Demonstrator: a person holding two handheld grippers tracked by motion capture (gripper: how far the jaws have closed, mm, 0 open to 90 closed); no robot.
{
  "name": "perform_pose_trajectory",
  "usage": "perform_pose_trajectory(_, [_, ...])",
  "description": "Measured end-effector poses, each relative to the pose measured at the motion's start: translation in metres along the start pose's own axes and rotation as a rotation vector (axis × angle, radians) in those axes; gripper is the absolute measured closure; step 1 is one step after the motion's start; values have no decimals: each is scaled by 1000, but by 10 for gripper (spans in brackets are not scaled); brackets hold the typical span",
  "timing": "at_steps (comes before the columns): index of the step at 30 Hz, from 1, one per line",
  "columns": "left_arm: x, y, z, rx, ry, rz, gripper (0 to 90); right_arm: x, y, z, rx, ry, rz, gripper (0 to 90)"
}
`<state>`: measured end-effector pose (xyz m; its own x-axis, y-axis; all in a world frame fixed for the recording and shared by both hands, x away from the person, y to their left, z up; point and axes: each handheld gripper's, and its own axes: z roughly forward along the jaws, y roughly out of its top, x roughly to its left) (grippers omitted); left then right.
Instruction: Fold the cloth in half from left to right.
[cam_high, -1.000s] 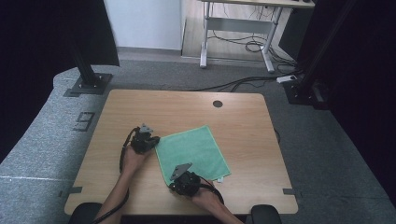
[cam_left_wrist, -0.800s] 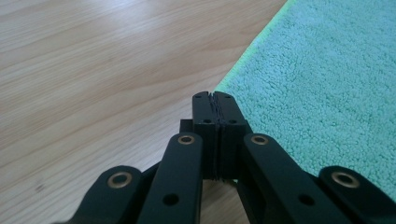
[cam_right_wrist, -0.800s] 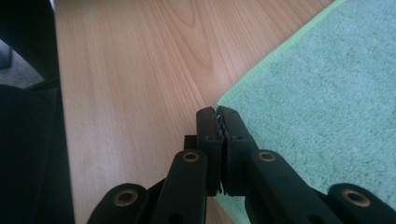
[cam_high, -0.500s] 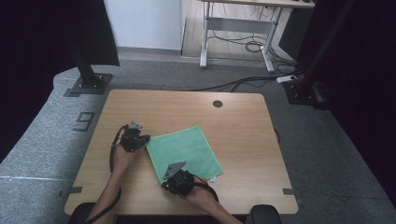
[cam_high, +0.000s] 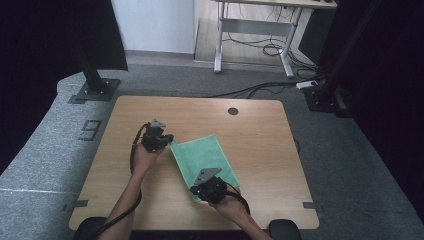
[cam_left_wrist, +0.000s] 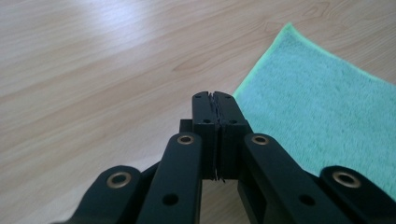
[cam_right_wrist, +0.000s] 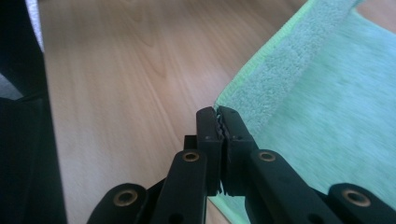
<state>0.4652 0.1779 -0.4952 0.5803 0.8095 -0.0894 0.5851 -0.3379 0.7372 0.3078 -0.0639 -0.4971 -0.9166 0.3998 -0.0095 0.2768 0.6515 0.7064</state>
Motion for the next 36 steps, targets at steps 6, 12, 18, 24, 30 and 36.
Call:
perform_pose_trajectory(6, [-10, 12, 17, 6, -10, 23, 881, -13, -12, -13, -7, -41, 33, 871])
perform_pose_trajectory(12, [-22, 23, 33, 5, -20, 43, 881, -26, -26, -26, -14, -73, 70, 871])
perform_pose_trajectory(18, [-36, 35, 44, -1, -27, 70, 880, -37, -40, -37, -26, -102, 109, 871])
perform_pose_trajectory(24, [-50, 48, 56, 7, -24, 102, 880, -45, -50, -48, -41, -121, 141, 871])
perform_pose_trajectory(30, [-60, 55, 67, 18, -22, 122, 880, -52, -56, -56, -51, -137, 166, 871])
perform_pose_trajectory(36, [-67, 57, 79, 30, -21, 134, 879, -60, -68, -56, -34, -150, 192, 871])
